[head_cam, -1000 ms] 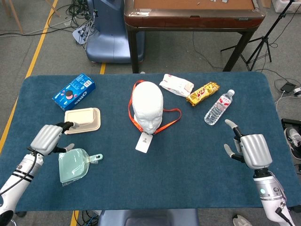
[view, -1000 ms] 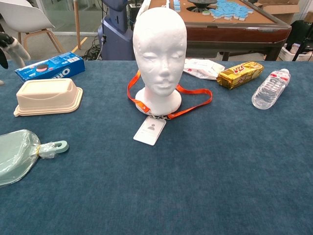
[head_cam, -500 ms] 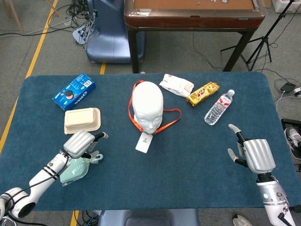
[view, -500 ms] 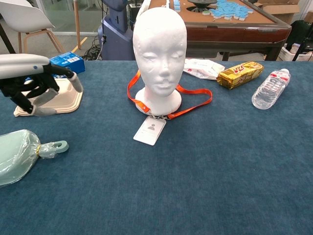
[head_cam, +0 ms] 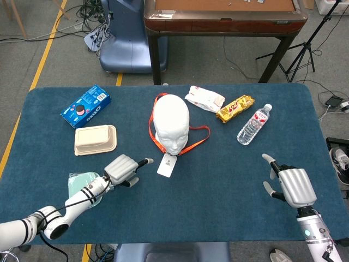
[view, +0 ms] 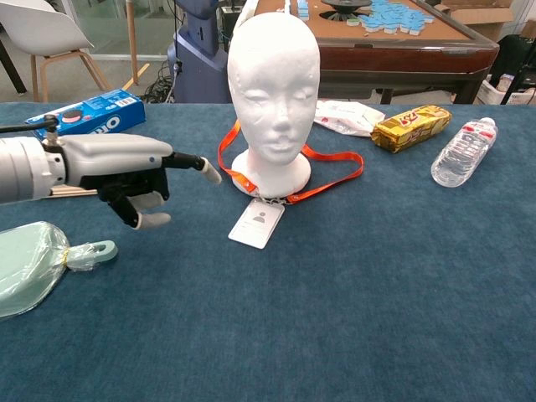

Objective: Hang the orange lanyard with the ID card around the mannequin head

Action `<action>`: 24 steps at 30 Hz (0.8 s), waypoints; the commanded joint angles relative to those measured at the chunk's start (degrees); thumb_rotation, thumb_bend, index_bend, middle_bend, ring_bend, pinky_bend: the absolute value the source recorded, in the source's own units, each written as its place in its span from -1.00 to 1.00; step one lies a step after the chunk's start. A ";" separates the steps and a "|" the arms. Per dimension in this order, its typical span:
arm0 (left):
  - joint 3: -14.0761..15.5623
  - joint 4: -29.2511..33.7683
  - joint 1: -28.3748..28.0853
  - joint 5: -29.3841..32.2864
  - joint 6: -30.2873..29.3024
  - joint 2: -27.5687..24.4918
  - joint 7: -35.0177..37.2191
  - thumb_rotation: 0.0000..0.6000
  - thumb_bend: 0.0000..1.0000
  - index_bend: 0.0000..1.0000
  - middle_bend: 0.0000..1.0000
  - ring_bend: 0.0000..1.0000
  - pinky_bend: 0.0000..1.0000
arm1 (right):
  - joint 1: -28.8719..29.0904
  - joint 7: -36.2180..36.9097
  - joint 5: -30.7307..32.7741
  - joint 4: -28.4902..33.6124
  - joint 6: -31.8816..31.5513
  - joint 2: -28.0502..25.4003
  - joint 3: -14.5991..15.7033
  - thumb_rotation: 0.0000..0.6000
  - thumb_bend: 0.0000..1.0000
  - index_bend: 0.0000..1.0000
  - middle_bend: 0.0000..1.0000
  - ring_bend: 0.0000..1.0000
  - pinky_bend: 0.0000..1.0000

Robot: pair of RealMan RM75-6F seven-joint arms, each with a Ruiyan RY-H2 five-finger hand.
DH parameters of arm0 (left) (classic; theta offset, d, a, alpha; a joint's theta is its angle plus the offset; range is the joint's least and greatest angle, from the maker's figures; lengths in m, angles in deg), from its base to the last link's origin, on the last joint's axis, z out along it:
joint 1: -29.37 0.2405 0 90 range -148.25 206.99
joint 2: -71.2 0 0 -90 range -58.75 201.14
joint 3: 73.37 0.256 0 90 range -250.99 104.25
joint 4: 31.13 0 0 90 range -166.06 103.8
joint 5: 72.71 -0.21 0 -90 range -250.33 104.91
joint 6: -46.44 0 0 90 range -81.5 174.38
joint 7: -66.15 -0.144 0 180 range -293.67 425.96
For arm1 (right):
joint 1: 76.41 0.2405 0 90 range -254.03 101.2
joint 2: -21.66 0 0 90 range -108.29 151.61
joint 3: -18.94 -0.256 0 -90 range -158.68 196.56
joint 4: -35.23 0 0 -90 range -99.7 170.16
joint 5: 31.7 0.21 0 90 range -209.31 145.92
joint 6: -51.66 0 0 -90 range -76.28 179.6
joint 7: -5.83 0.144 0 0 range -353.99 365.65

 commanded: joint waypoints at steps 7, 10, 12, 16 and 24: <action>-1.91 -3.82 -5.19 5.75 5.61 5.74 -5.75 1.00 -0.16 -0.86 0.81 0.75 0.83 | -0.42 -0.45 -0.96 0.19 1.56 0.12 0.73 1.00 -0.31 -0.64 -0.24 -0.37 -0.21; -2.41 -5.45 -6.55 8.46 7.14 7.40 -7.98 1.00 -0.10 -0.90 0.82 0.76 0.84 | -0.57 -0.39 -1.33 0.15 1.55 0.30 0.61 1.00 -0.31 -0.64 -0.24 -0.37 -0.22; -2.66 -6.45 -7.44 10.37 8.15 8.33 -9.30 1.00 -0.05 -0.92 0.83 0.77 0.85 | -0.71 -0.27 -1.41 0.07 1.48 0.37 0.48 1.00 -0.31 -0.64 -0.24 -0.37 -0.22; -2.94 -7.90 -9.22 13.56 9.86 9.69 -11.90 1.00 0.14 -0.96 0.85 0.79 0.86 | -0.93 0.18 -1.37 -0.14 1.41 0.50 0.14 1.00 -0.31 -0.64 -0.24 -0.37 -0.22; -3.33 -10.77 -12.80 20.23 12.08 12.88 -16.25 1.00 0.34 -0.98 0.87 0.81 0.88 | -1.15 0.94 -1.06 -0.55 1.74 0.80 -0.40 1.00 -0.31 -0.64 -0.24 -0.37 -0.22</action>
